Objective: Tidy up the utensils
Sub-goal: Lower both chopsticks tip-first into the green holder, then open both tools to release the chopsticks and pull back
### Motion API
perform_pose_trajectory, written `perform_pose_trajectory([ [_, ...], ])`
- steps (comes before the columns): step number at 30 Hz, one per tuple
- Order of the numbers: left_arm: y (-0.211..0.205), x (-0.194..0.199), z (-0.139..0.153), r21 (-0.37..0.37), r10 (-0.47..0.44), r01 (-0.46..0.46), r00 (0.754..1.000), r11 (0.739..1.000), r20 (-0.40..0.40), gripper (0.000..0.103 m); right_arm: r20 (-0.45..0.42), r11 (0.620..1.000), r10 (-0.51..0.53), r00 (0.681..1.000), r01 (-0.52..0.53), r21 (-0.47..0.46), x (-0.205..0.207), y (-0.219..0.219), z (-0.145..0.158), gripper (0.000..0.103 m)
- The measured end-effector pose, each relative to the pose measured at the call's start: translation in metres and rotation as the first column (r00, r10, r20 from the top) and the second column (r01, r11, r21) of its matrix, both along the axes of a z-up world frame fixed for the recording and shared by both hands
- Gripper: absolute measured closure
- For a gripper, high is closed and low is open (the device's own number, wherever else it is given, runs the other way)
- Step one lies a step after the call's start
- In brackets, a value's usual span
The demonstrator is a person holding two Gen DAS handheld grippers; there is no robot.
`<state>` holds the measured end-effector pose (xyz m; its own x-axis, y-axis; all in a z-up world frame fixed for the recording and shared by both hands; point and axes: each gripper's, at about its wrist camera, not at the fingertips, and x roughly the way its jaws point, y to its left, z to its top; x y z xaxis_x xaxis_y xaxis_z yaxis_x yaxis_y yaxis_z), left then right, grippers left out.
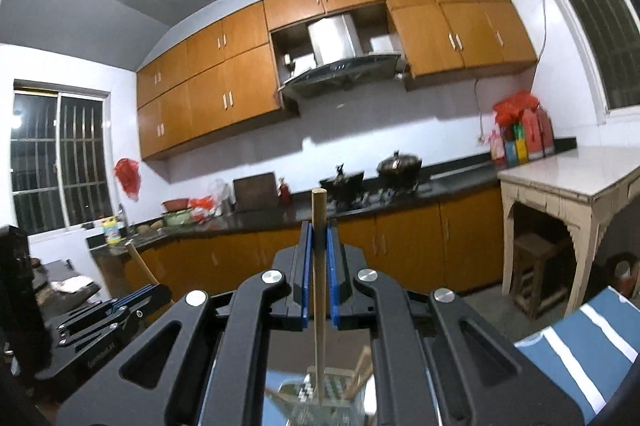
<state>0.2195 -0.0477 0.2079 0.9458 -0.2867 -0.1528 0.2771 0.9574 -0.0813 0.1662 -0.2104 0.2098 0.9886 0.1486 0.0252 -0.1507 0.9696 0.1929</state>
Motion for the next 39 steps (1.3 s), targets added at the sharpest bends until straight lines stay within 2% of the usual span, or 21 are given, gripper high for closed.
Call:
perform_pose_trajectory([
  [3, -0.003, 0.018, -0.006, -0.011, 0.027, -0.027, 1.000, 1.000, 0.004, 0.095, 0.016, 0.999, -0.026, 1.000, 0.026, -0.020, 0.018, 0.010, -0.014, 0.095],
  [6, -0.002, 0.037, -0.017, -0.030, 0.046, -0.046, 0.999, 0.998, -0.015, 0.095, -0.008, 0.999, -0.030, 1.000, 0.029, -0.029, 0.035, 0.016, -0.031, 0.095],
  [13, -0.006, 0.057, -0.041, -0.027, 0.054, -0.056, 0.996, 0.998, -0.073, 0.095, -0.117, 0.999, -0.022, 0.993, 0.019, -0.025, 0.059, 0.021, -0.066, 0.095],
  [17, -0.003, 0.064, -0.052, -0.021, 0.038, -0.040, 0.992, 0.999, -0.121, 0.095, -0.170, 1.000, -0.009, 0.985, 0.008, -0.004, 0.062, 0.018, -0.072, 0.095],
  [20, -0.001, 0.063, -0.057, -0.014, 0.040, -0.042, 0.989, 0.999, -0.141, 0.092, -0.191, 1.000, -0.004, 0.982, 0.003, -0.002, 0.059, 0.015, -0.071, 0.094],
  [24, 0.004, 0.059, -0.056, -0.008, 0.051, -0.052, 0.987, 0.999, -0.152, 0.082, -0.203, 1.000, -0.008, 0.979, 0.010, 0.011, 0.051, 0.008, -0.068, 0.073],
  [31, 0.019, 0.039, -0.050, -0.015, 0.069, -0.073, 0.983, 0.997, -0.169, 0.073, -0.223, 0.999, -0.023, 0.975, 0.030, 0.028, 0.023, -0.010, -0.063, 0.066],
  [35, 0.032, 0.013, -0.056, -0.005, 0.083, -0.085, 0.982, 0.996, -0.169, 0.069, -0.270, 0.999, -0.038, 0.962, 0.044, 0.015, 0.004, -0.023, -0.078, 0.065],
  [39, 0.048, -0.013, -0.079, 0.012, 0.104, -0.104, 0.975, 0.994, -0.195, 0.066, -0.359, 0.997, -0.071, 0.931, 0.070, -0.016, -0.009, -0.034, -0.115, 0.064],
])
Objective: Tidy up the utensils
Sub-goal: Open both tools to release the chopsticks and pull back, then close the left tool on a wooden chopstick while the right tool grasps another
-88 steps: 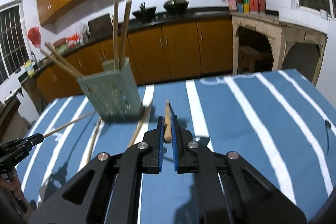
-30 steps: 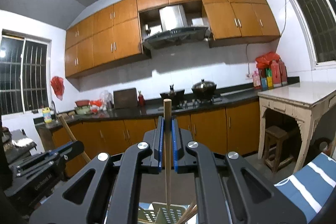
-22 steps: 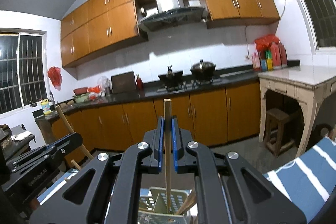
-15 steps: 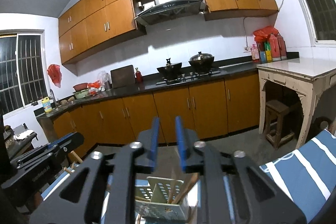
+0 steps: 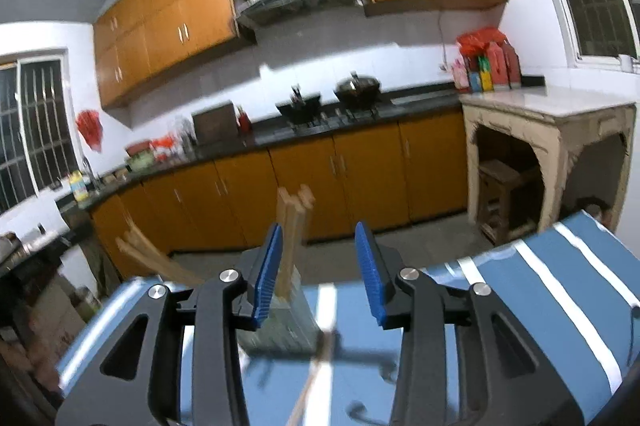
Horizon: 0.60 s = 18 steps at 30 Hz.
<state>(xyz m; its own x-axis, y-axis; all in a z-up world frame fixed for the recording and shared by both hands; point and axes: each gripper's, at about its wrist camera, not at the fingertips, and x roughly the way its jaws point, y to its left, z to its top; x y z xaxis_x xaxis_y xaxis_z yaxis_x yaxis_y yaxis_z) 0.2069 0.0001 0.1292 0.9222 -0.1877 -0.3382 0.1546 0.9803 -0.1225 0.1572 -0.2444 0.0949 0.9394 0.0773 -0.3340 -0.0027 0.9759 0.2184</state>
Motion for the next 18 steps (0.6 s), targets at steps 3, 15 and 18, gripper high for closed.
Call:
perform_pose_trajectory([
  [3, 0.006, -0.008, -0.027, 0.025, 0.024, -0.023, 0.998, 0.999, -0.052, 0.064, -0.111, 1.000, -0.005, 0.994, 0.006, 0.007, 0.000, -0.002, -0.039, 0.064],
  [15, 0.018, -0.002, -0.137, 0.069, 0.084, -0.066, 0.945, 0.995, -0.315, 0.063, -0.413, 0.991, 0.135, 0.901, -0.123, 0.058, 0.010, 0.061, -0.147, 0.064],
  [18, 0.020, -0.002, -0.148, 0.073, 0.086, -0.065, 0.936, 0.995, -0.340, 0.063, -0.460, 0.986, 0.157, 0.874, -0.164, 0.026, 0.015, 0.084, -0.157, 0.064],
])
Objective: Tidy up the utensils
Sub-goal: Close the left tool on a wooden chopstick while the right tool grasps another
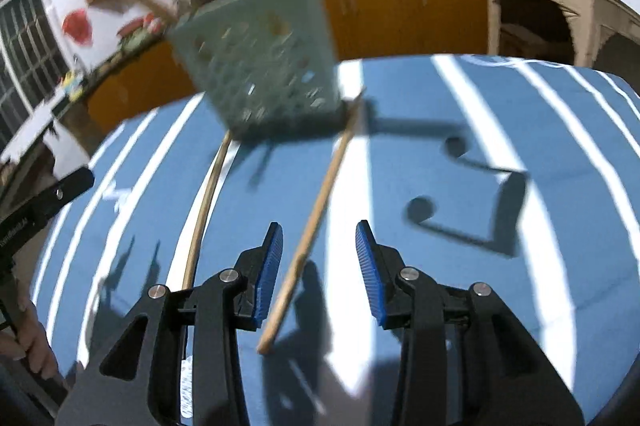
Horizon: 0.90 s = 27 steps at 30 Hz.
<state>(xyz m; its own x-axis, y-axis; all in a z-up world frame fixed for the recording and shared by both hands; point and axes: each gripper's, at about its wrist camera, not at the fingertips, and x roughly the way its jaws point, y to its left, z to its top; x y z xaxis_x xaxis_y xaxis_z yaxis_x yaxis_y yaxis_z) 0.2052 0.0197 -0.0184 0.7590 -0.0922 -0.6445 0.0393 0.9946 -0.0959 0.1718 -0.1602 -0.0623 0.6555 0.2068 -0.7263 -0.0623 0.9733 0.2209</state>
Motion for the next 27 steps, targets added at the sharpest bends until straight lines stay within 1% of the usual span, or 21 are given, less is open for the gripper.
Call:
perform_pose_trajectory([
  [2, -0.003, 0.000, -0.004, -0.002, -0.002, 0.002, 1.000, 1.000, -0.012, 0.063, -0.034, 0.999, 0.013, 0.999, -0.015, -0.041, 0.003, 0.010, -0.008, 0.064],
  [3, -0.003, 0.000, -0.006, -0.004, -0.004, 0.004, 1.000, 1.000, -0.019, 0.063, -0.022, 0.997, 0.014, 1.000, -0.015, -0.070, 0.001, 0.013, -0.010, 0.064],
  [4, -0.004, 0.000, -0.006, -0.006, -0.007, 0.007, 1.000, 1.000, -0.023, 0.063, -0.016, 0.995, 0.011, 1.000, -0.012, -0.104, 0.001, 0.013, -0.010, 0.070],
  [5, -0.005, 0.000, -0.008, -0.008, -0.013, 0.012, 1.000, 1.000, -0.028, 0.063, -0.014, 0.993, 0.003, 1.000, -0.005, -0.116, 0.000, 0.013, -0.010, 0.076],
  [6, -0.008, 0.000, -0.010, -0.008, -0.017, 0.017, 0.999, 1.000, -0.033, 0.063, -0.022, 0.995, -0.002, 1.000, 0.000, -0.103, 0.001, 0.008, -0.011, 0.092],
  [9, -0.018, -0.001, -0.015, -0.015, -0.045, 0.044, 0.998, 0.999, -0.050, 0.063, -0.029, 0.996, -0.051, 0.998, 0.049, -0.069, 0.001, -0.014, -0.011, 0.095],
  [11, -0.025, -0.002, -0.019, -0.018, -0.065, 0.064, 0.996, 0.998, -0.061, 0.063, -0.028, 0.993, -0.095, 0.995, 0.092, -0.076, 0.001, -0.029, -0.011, 0.095],
  [13, -0.035, -0.002, -0.024, -0.022, -0.091, 0.089, 0.993, 0.996, -0.077, 0.063, -0.028, 0.983, -0.173, 0.985, 0.170, -0.073, 0.000, -0.051, -0.011, 0.095],
  [16, -0.049, -0.001, -0.032, -0.015, -0.116, 0.115, 0.988, 0.993, -0.098, 0.063, -0.038, 0.968, -0.249, 0.968, 0.247, -0.051, -0.002, -0.080, -0.011, 0.095],
  [19, -0.063, 0.002, -0.041, 0.003, -0.132, 0.133, 0.984, 0.991, -0.123, 0.063, -0.034, 0.966, -0.254, 0.967, 0.251, -0.061, -0.005, -0.088, -0.011, 0.095],
  [22, -0.074, 0.005, -0.052, 0.024, -0.140, 0.144, 0.980, 0.989, -0.145, 0.064, -0.025, 0.969, -0.239, 0.971, 0.237, -0.074, -0.009, -0.087, -0.011, 0.095],
  [23, -0.078, 0.006, -0.056, 0.038, -0.138, 0.145, 0.979, 0.989, -0.152, 0.066, -0.024, 0.970, -0.232, 0.972, 0.230, -0.072, -0.010, -0.085, -0.012, 0.095],
  [24, -0.080, 0.008, -0.060, 0.050, -0.136, 0.146, 0.977, 0.988, -0.161, 0.072, -0.025, 0.972, -0.226, 0.974, 0.224, -0.069, -0.007, -0.081, -0.014, 0.095],
  [25, -0.081, 0.009, -0.064, 0.054, -0.136, 0.147, 0.975, 0.988, -0.174, 0.081, -0.025, 0.975, -0.215, 0.976, 0.213, -0.064, -0.008, -0.079, -0.014, 0.095],
  [26, -0.080, 0.010, -0.068, 0.061, -0.128, 0.141, 0.976, 0.988, -0.176, 0.084, -0.024, 0.977, -0.205, 0.979, 0.203, -0.064, -0.007, -0.077, -0.014, 0.095],
  [27, -0.079, 0.009, -0.068, 0.070, -0.123, 0.136, 0.978, 0.988, -0.169, 0.090, -0.023, 0.979, -0.193, 0.981, 0.191, -0.064, -0.007, -0.074, -0.013, 0.095],
])
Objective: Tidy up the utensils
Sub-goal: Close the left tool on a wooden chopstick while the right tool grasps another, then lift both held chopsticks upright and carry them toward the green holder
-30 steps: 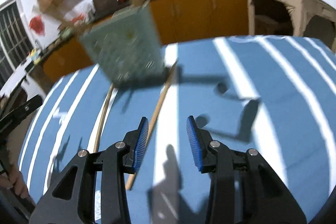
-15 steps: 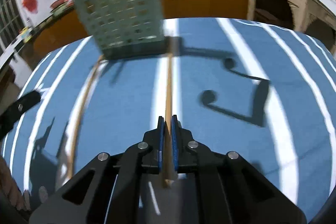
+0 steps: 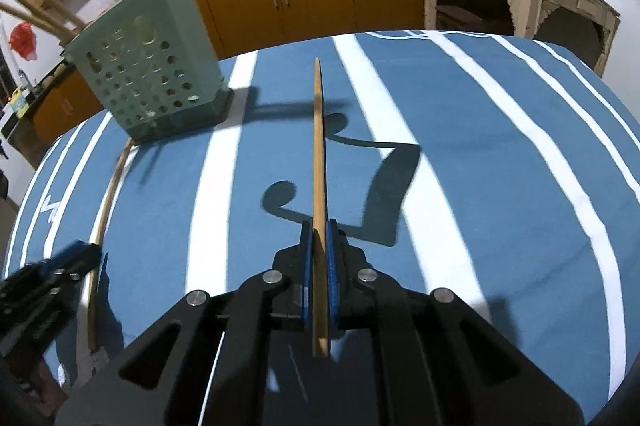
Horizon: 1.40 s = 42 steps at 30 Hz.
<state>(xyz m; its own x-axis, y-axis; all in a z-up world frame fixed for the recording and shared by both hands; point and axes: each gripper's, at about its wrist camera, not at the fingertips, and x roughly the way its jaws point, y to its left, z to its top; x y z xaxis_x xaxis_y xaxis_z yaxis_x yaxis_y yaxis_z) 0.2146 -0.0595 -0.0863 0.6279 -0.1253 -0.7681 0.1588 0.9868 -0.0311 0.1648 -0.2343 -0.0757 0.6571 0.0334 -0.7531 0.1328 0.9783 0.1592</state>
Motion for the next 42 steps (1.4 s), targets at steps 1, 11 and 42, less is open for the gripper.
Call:
perform_pose_trajectory([
  [1, 0.003, 0.001, -0.001, -0.002, 0.002, -0.002, 1.000, 1.000, -0.005, 0.093, 0.002, 1.000, 0.015, 1.000, -0.015, -0.005, 0.000, 0.003, 0.000, 0.095],
  [11, 0.059, 0.011, 0.001, -0.018, 0.096, -0.096, 0.995, 0.995, -0.012, 0.094, 0.002, 1.000, 0.022, 1.000, -0.022, -0.005, 0.002, 0.005, 0.001, 0.095],
  [42, 0.061, -0.018, -0.001, -0.020, 0.078, -0.078, 0.997, 0.997, -0.011, 0.092, -0.003, 0.998, 0.054, 0.999, -0.054, -0.013, -0.014, 0.008, 0.000, 0.095],
])
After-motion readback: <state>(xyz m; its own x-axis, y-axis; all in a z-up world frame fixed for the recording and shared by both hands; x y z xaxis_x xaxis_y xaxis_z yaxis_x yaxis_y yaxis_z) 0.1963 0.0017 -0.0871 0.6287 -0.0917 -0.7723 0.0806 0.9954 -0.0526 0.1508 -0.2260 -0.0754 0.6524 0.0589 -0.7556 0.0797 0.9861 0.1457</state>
